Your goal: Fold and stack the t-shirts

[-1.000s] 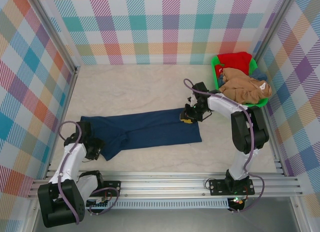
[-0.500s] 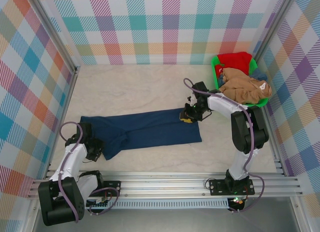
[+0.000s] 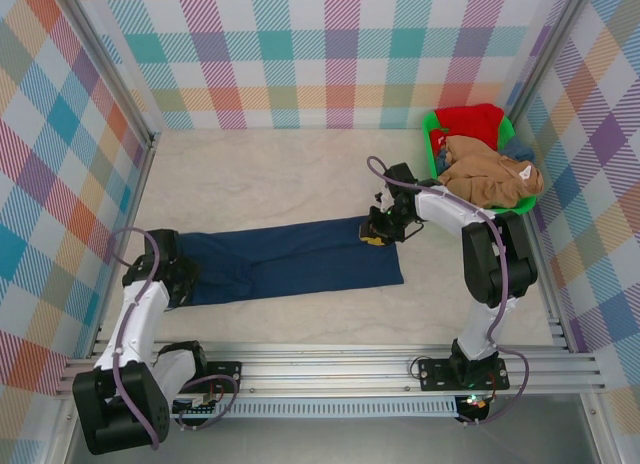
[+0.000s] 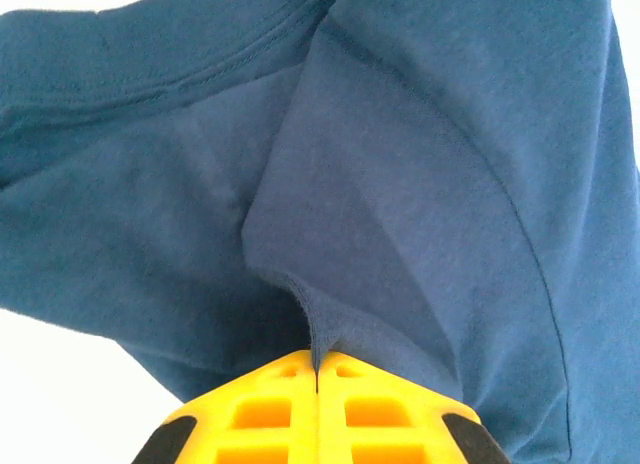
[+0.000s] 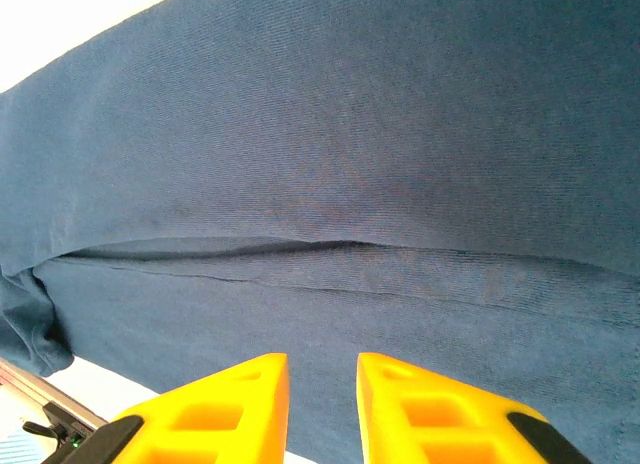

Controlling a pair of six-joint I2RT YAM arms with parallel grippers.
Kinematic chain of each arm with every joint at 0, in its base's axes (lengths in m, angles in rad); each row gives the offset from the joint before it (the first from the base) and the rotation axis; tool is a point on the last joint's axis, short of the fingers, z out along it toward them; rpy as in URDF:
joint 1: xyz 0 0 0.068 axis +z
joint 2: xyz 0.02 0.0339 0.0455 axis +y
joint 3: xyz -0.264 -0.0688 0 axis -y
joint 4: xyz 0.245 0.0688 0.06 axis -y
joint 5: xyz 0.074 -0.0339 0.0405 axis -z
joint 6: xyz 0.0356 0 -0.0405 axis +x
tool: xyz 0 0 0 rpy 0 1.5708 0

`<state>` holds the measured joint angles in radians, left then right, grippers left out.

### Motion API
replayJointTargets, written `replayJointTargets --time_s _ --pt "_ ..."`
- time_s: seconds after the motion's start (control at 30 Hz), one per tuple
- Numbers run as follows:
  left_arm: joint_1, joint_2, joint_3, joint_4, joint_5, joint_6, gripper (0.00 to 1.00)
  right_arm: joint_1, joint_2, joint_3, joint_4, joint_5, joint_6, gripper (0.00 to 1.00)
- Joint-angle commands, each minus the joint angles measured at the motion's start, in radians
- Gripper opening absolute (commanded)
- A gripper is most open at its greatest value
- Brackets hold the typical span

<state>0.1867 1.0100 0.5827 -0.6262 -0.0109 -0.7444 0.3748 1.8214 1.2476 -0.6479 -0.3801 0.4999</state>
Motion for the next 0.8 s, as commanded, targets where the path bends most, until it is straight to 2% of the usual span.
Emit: replayJointTargets --time_s 0.0,0.4,0.43,0.53,0.6,0.7,0.77 --pt "0.008 0.043 0.032 0.076 -0.038 0.047 0.03 0.006 0.005 0.024 -0.011 -0.022 -0.009 0.24" --pt "0.012 0.204 0.082 0.126 -0.119 0.112 0.02 0.006 0.004 0.019 -0.01 -0.013 -0.004 0.24" --pt "0.013 0.214 0.081 0.123 -0.133 0.113 0.07 0.005 0.005 0.019 -0.009 -0.013 -0.006 0.24" --pt "0.014 0.26 0.094 0.12 -0.167 0.132 0.32 0.005 0.008 0.022 -0.009 -0.011 -0.004 0.24" --pt "0.013 0.286 0.151 0.035 -0.235 0.128 0.46 0.005 0.005 0.025 -0.015 -0.005 -0.008 0.24" --pt "0.001 0.273 0.262 -0.13 -0.323 0.072 0.51 0.004 0.004 0.03 -0.019 0.006 -0.013 0.25" --pt "-0.035 0.242 0.311 -0.205 -0.302 0.022 0.48 0.003 0.014 0.039 -0.019 0.007 -0.019 0.24"
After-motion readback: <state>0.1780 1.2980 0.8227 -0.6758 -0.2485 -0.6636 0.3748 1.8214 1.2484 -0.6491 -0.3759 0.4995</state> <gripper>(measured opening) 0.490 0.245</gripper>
